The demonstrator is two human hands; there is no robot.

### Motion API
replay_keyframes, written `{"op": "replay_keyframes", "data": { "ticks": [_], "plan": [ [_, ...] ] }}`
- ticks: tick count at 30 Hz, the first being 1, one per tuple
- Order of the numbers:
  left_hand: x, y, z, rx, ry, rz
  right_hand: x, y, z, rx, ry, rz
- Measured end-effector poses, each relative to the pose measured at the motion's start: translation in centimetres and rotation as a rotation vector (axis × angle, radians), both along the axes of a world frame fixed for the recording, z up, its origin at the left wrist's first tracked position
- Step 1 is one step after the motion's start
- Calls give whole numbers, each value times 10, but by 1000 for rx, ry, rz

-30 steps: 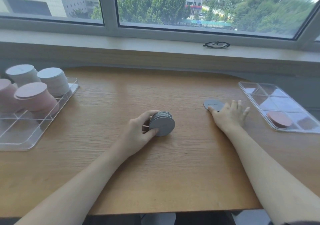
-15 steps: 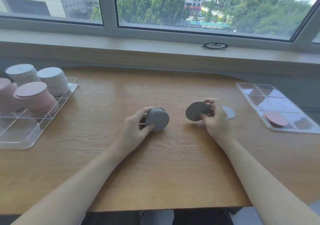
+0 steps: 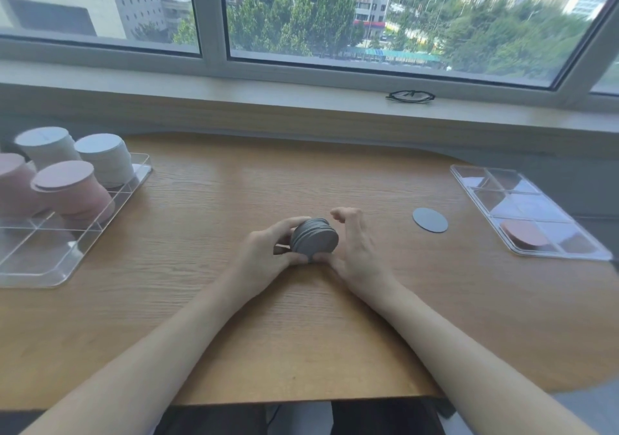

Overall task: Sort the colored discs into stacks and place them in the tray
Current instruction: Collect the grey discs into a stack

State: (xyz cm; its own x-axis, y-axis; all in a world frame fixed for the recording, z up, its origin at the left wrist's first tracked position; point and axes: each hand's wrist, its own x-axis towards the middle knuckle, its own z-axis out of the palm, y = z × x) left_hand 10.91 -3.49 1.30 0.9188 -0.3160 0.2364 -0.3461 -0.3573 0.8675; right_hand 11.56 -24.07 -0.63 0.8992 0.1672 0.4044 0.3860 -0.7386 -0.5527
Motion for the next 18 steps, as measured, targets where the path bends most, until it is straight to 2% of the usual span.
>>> {"op": "replay_keyframes", "data": {
  "ticks": [5,7,9,11,13,16,18],
  "plan": [
    [0,1,-2,-28,-23,18,7,-19,2,-20,-12,39],
    [1,2,-3,-35,-26,46,17,-43,2,-9,-24,-105],
    [1,2,-4,-35,-38,68,28,-77,2,-126,-8,-320],
    [2,2,-4,-33,-49,81,34,-110,-1,-274,72,-548],
    [2,2,-4,-29,-58,88,34,-133,-1,-333,188,-705],
    [2,2,-5,-25,-60,89,35,-141,-2,-309,305,-771],
    [2,2,-5,-24,-56,90,36,-137,-3,-349,262,-747]
  ]
}}
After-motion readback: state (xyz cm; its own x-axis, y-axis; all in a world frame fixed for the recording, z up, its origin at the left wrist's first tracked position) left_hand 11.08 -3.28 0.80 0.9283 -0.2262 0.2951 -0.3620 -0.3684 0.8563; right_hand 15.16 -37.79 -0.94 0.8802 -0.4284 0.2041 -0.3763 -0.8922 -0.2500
